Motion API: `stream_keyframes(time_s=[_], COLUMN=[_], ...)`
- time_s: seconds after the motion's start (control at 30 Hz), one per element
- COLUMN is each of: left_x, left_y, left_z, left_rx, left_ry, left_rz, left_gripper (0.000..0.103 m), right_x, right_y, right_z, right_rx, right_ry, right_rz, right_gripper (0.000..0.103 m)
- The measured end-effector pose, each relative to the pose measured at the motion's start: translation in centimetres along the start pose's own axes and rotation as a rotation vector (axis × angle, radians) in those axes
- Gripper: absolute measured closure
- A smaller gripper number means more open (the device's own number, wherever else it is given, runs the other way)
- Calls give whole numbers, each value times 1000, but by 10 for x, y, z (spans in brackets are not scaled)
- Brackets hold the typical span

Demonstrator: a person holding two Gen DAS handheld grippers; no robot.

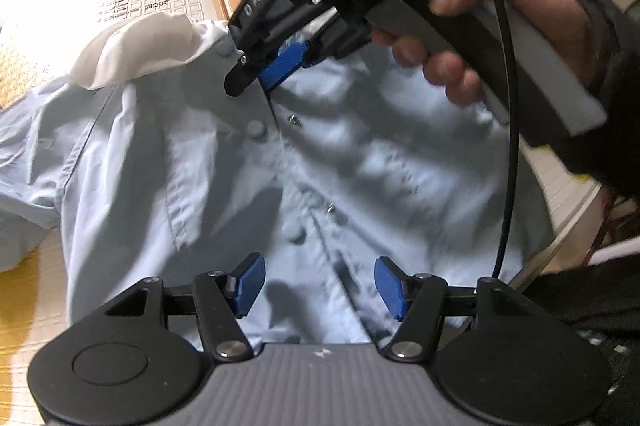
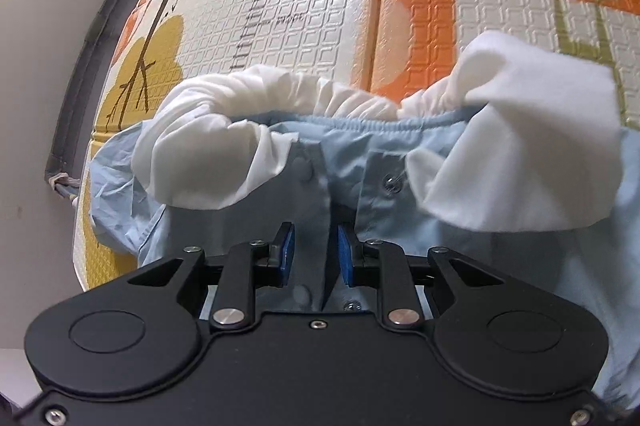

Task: Fold clothes
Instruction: 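Pinch the placket below the collar with the right gripper while the left gripper pinches the shirt front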

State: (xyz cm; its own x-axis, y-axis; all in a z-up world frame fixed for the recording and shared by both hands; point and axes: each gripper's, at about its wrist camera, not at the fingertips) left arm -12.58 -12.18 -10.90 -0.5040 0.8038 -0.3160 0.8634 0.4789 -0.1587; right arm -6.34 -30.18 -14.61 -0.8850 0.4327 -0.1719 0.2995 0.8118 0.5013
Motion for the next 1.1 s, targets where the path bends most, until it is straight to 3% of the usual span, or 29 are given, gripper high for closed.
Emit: stream_keyframes(time_s=[0.13,0.4,0.83,1.1], left_x=[7,20,27,31], left_y=[-4,-4,-8,-11], left_z=[-3,-11,2,5], left_rx=[-20,18,-33,-20], left_ry=[23,48,105,110], left_rz=[47,101,156,171], left_gripper=[39,35,34,32], right_x=[2,4,-2,-5], right_y=[5,11,18,27], right_z=[4,2,-29,-37], right_rx=[5,0,-118,-84], right_ry=[16,12,-22,-39], right_rz=[-16,-35,28,-28], right_gripper=[84,96,98,98])
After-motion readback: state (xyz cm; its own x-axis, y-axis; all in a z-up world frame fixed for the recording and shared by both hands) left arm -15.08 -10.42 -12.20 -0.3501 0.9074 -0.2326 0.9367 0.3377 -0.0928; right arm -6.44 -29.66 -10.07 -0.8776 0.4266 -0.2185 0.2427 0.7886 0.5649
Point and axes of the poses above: each gripper's, at about its wrist camera, not at the fingertips, and z roughly the way its jaws point, y to its left, x to its underside, and after that the axes turned 4 degrees about -x, right-handed
